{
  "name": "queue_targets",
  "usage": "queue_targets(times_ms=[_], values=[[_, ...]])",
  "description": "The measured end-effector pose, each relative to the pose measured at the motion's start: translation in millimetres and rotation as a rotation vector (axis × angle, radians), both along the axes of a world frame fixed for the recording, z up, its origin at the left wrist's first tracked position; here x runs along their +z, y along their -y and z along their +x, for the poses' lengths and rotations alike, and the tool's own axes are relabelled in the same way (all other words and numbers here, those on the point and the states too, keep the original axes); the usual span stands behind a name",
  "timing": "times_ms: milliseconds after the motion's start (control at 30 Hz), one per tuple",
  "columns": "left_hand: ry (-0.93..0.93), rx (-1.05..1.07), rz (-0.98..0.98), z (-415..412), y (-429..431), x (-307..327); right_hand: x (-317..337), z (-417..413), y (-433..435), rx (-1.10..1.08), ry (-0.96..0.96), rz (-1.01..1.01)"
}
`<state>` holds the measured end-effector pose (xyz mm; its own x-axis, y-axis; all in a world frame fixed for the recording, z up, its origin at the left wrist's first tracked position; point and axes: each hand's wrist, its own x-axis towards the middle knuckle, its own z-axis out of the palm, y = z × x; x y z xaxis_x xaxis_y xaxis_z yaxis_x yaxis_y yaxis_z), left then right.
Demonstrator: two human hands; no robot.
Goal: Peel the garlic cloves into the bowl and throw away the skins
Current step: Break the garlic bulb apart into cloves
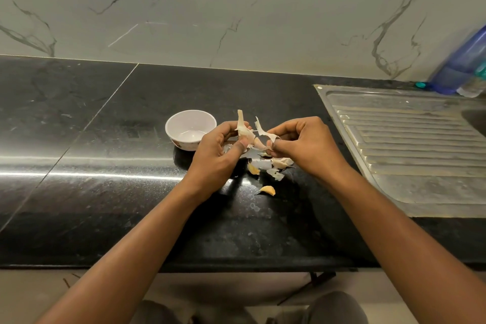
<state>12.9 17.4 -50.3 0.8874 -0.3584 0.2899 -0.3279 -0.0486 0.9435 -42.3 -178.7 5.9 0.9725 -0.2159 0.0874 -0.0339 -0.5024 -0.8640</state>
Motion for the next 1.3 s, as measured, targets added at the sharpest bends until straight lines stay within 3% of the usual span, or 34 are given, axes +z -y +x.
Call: queue_targets(times_ms=[333, 633, 867, 1300], values=[[0.032, -0.015, 0.051, -1.2, 0.7, 2.5, 0.4, 2.2, 0.2, 0.058, -0.036, -0.142], [0.08, -0.023, 0.062, -1.8, 0.8, 3.8, 6.4, 7.3, -7.2, 0.019, 0.028, -0.015], [0.054, -0.038, 0.03, -2.3, -0.8, 4.0, 0.3, 8.5, -14.2, 0.069, -0.064, -0.048], [-0.012, -0.028, -0.052, -4.5, -2.5, 3.8, -4.9, 2.0, -28.8, -0.016, 0.116, -0.195]])
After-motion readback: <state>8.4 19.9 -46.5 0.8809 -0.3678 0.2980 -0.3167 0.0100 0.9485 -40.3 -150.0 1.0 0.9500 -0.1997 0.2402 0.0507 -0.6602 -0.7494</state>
